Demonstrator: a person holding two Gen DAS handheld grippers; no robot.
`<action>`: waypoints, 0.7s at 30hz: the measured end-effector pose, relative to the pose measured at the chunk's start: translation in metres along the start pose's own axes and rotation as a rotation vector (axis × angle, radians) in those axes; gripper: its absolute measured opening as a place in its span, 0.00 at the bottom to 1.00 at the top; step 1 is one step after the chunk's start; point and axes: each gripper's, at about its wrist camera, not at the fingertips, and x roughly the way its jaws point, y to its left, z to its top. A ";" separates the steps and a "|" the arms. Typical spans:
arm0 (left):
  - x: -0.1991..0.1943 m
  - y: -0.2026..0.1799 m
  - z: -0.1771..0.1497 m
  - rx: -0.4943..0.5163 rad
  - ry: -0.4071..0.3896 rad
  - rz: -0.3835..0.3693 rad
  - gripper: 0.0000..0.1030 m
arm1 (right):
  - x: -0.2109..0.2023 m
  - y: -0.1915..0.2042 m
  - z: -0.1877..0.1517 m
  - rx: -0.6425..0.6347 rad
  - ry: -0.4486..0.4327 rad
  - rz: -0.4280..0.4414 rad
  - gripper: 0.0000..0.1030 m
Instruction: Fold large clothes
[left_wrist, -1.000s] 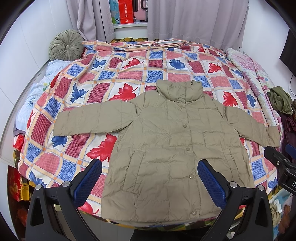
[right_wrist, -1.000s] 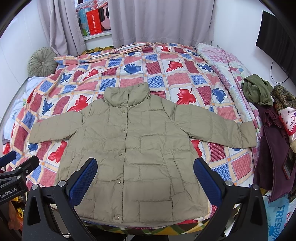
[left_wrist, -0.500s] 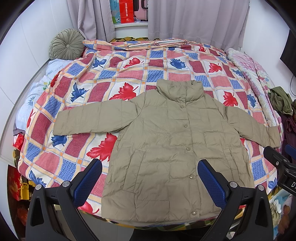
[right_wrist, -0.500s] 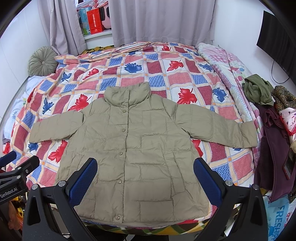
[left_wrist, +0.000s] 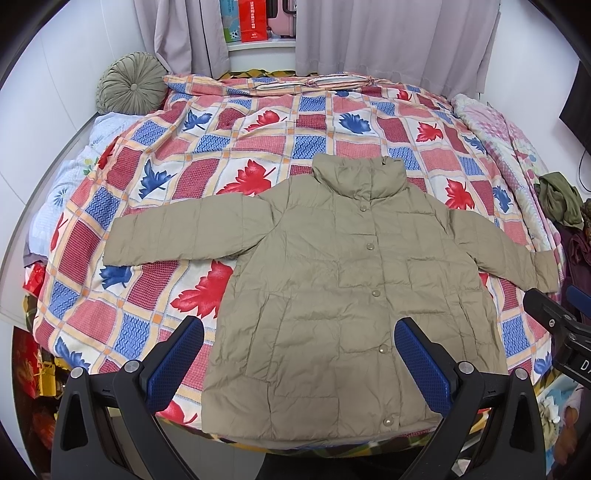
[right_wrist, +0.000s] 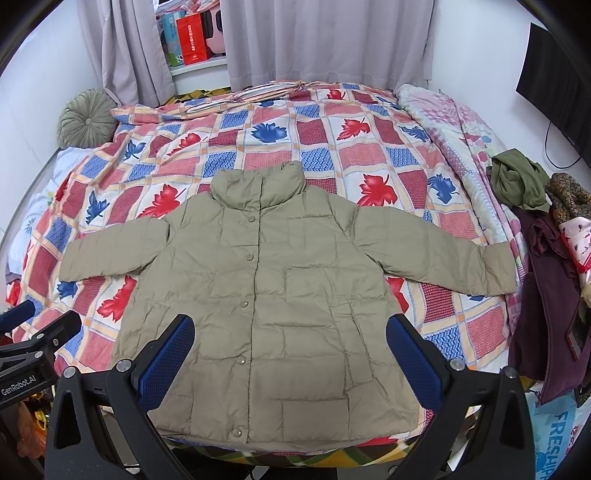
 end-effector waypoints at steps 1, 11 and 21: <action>0.001 0.002 -0.001 -0.002 0.002 -0.001 1.00 | 0.000 0.001 0.000 0.000 0.001 0.001 1.00; 0.036 0.039 0.003 -0.053 0.068 0.015 1.00 | 0.010 0.014 -0.001 0.012 0.034 0.026 1.00; 0.120 0.123 -0.003 -0.199 0.156 -0.030 1.00 | 0.083 0.049 -0.010 0.055 0.180 0.105 1.00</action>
